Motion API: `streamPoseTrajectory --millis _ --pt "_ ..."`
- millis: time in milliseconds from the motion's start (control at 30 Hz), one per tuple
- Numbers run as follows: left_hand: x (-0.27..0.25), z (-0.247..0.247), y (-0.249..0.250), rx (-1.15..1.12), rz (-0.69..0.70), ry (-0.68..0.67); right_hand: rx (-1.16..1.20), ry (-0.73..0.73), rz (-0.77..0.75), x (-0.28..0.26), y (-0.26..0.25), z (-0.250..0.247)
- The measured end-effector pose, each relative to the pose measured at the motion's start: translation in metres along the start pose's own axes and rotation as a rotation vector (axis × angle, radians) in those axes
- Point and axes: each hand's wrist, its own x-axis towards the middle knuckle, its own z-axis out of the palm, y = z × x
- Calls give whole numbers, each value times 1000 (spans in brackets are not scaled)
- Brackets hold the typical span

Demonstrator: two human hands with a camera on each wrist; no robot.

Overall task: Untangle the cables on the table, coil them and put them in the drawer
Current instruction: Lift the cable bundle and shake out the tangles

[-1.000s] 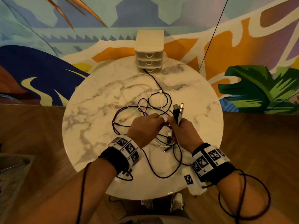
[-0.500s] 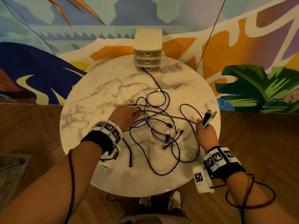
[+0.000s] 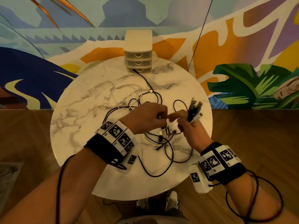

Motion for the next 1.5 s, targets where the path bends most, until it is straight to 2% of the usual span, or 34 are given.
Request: streamPoseTrajectory --millis 100,167,267,367,500,600,700,733,767,833,900,1000,1100,1200,1267,1333,1400,1467,1500 --pt "3 2 21 -400 -12 52 79 -175 64 -6 -8 2" --pt "5 4 29 -490 -6 55 164 -194 78 -10 -11 -1" --pt "10 10 37 -564 26 -7 214 -197 8 -13 -10 -5" --pt "10 9 37 -436 49 21 238 -191 12 -10 -7 -2" --pt "13 13 41 -213 93 59 116 -187 41 -10 -2 -6" --pt "19 20 45 -258 125 65 -4 -68 73 -10 2 -10" --pt "30 32 36 -492 50 197 80 128 71 -8 1 -21" --pt "33 42 29 -530 -10 169 148 188 70 -9 1 -27" --pt "36 55 24 -520 -65 79 246 236 68 -10 0 -34" --pt "40 94 18 -372 -83 -153 455 270 82 -14 -1 -48" --pt "44 136 15 -177 -3 -257 596 270 120 -16 1 -58" --pt "46 181 1 76 8 -245 676 309 152 -24 8 -75" --pt "43 203 -22 433 68 -258 625 334 162 -34 16 -91" --pt "45 191 -44 445 -135 -144 464 418 200 -42 23 -105" --pt "53 165 -50 387 -297 35 302 510 233 -48 28 -115" --pt "66 134 -38 272 -346 198 180 520 230 -51 33 -122" --pt "83 108 -1 315 -275 225 82 378 209 -50 36 -120" --pt "98 92 50 513 -85 189 5 151 214 -47 32 -107" --pt "100 87 81 601 13 145 20 105 221 -47 29 -103"
